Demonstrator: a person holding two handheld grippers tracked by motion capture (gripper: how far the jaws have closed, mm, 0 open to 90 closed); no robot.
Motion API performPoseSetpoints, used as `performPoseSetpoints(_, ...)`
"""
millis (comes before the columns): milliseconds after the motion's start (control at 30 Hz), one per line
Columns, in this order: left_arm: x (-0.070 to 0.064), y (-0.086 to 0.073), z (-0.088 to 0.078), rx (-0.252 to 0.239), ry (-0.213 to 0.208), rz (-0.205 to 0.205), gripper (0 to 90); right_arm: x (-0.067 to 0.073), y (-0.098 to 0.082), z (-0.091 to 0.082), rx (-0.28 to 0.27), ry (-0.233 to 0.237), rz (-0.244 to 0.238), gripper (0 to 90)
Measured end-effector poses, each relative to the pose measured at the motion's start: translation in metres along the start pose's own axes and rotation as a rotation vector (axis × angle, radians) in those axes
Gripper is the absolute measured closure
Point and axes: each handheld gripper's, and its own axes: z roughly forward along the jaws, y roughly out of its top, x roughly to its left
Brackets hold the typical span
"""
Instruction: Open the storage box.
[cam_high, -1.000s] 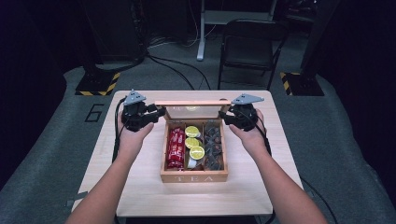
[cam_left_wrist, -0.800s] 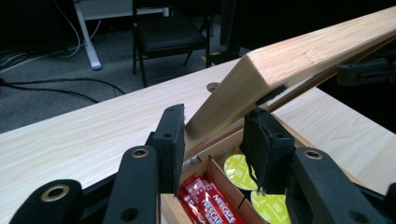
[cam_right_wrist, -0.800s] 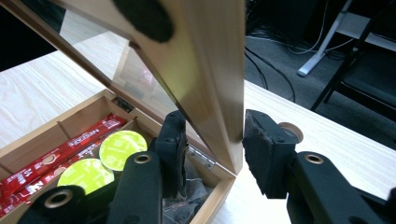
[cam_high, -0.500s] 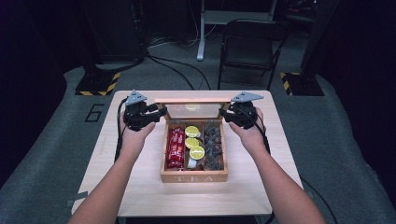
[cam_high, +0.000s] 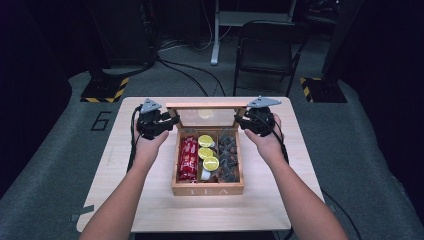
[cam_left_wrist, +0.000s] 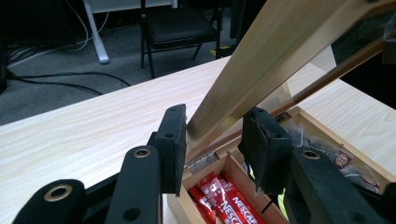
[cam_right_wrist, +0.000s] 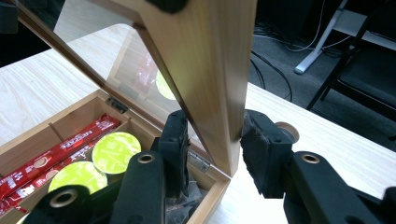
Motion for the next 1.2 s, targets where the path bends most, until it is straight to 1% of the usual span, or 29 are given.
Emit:
performPoseSetpoints(100, 0.001, 0.001, 0.001, -0.002, -0.002, 0.004, 60.9, -0.001, 0.0, 0.001, -0.003, -0.001, -0.008, 61.1)
performPoseSetpoints(133, 0.002, 0.002, 0.002, -0.001, 0.001, 0.007, 61.1, -0.001, 0.001, 0.002, -0.002, -0.004, 0.001, 60.9)
performPoseSetpoints(167, 0.002, 0.002, 0.002, -0.001, 0.001, 0.007, 61.2, -0.001, 0.001, 0.002, -0.002, -0.004, 0.001, 60.9)
performPoseSetpoints(200, 0.002, 0.002, 0.003, -0.002, 0.002, 0.006, 61.2, -0.002, 0.002, 0.004, 0.004, -0.008, -0.01, 60.8)
performPoseSetpoints(300, 0.003, 0.003, 0.005, -0.005, 0.001, 0.001, 61.1, -0.002, 0.003, 0.005, 0.004, -0.011, -0.008, 60.8)
performPoseSetpoints(433, 0.007, 0.004, 0.007, 0.0, -0.016, -0.007, 60.6, -0.003, 0.004, 0.006, 0.006, -0.011, -0.003, 61.5)
performPoseSetpoints(467, 0.007, 0.004, 0.009, 0.008, -0.016, -0.005, 60.6, -0.004, 0.004, 0.006, 0.006, -0.018, -0.001, 62.3)
performPoseSetpoints(567, 0.008, 0.005, 0.01, 0.013, -0.012, 0.006, 61.0, -0.004, 0.003, 0.006, 0.001, -0.019, 0.012, 62.1)
performPoseSetpoints(600, 0.008, 0.005, 0.01, 0.012, -0.012, 0.003, 61.0, -0.004, 0.003, 0.007, -0.003, -0.018, 0.017, 61.7)
performPoseSetpoints(633, 0.008, 0.006, 0.011, 0.011, -0.01, 0.002, 61.2, -0.004, 0.003, 0.007, -0.009, -0.017, 0.032, 61.0)
performPoseSetpoints(667, 0.009, 0.006, 0.011, 0.011, -0.01, 0.002, 61.4, -0.005, 0.003, 0.008, -0.01, -0.016, 0.034, 60.6)
performPoseSetpoints(700, 0.009, 0.006, 0.012, 0.011, -0.007, 0.003, 61.5, -0.004, 0.003, 0.009, -0.013, -0.027, 0.024, 58.9)
performPoseSetpoints(833, 0.01, 0.006, 0.013, 0.007, -0.006, 0.0, 61.7, -0.003, 0.003, 0.009, -0.013, -0.032, 0.012, 58.3)
performPoseSetpoints(933, 0.011, 0.006, 0.014, 0.002, -0.004, -0.008, 61.7, -0.004, 0.002, 0.014, 0.007, -0.03, -0.008, 57.3)
performPoseSetpoints(1033, 0.011, 0.007, 0.015, 0.01, -0.007, -0.011, 61.7, -0.005, 0.0, 0.019, 0.021, -0.025, 0.001, 56.2)
performPoseSetpoints(1133, 0.012, 0.008, 0.015, 0.017, -0.01, -0.007, 61.8, -0.005, -0.001, 0.022, 0.027, -0.025, -0.009, 55.7)
performPoseSetpoints(1167, 0.012, 0.01, 0.015, 0.026, -0.008, -0.003, 61.8, -0.005, -0.004, 0.027, 0.035, -0.026, -0.002, 55.2)
performPoseSetpoints(1200, 0.012, 0.01, 0.015, 0.026, -0.008, -0.003, 61.9, -0.005, -0.004, 0.027, 0.035, -0.026, -0.002, 55.2)
